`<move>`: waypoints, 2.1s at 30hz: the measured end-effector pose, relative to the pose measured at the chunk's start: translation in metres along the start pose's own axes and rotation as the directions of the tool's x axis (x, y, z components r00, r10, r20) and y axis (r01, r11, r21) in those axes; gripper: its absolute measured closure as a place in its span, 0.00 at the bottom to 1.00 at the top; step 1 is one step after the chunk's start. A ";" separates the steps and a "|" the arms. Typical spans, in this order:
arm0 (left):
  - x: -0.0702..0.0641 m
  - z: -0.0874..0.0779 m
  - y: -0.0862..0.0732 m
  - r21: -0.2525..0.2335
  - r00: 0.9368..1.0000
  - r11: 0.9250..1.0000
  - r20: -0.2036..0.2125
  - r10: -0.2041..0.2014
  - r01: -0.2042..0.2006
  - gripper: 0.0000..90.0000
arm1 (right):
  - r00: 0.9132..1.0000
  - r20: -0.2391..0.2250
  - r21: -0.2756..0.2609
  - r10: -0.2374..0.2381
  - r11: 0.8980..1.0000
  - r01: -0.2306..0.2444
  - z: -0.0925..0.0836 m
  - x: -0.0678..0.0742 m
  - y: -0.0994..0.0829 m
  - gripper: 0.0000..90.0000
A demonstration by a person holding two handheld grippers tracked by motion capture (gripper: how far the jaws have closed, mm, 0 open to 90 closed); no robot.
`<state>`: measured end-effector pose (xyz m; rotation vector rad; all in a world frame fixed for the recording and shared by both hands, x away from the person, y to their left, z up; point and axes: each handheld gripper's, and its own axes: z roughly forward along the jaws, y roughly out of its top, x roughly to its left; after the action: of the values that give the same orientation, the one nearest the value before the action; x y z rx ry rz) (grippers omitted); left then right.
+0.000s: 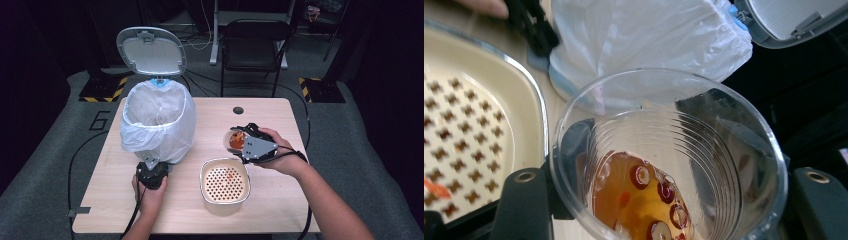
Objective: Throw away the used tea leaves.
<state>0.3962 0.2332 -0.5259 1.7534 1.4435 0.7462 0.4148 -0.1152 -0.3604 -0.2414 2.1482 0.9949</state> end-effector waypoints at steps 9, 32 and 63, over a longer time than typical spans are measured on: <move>0.000 0.000 0.000 0.003 1.000 1.000 0.001 0.001 -0.001 0.71 | 0.986 0.047 0.060 -0.162 0.986 0.159 0.007 0.019 -0.003 0.39; 0.000 0.000 0.000 0.001 1.000 1.000 0.000 0.000 0.000 0.71 | 0.821 0.046 0.207 -0.569 0.810 0.549 0.014 0.052 0.004 0.39; 0.001 0.000 0.000 -0.002 1.000 1.000 -0.002 0.004 -0.004 0.71 | 0.451 0.120 0.319 -0.884 0.464 0.826 0.013 0.073 0.012 0.39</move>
<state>0.3965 0.2338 -0.5259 1.7556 1.4406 0.7514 0.3647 -0.0879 -0.4095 -0.9400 1.4904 0.1423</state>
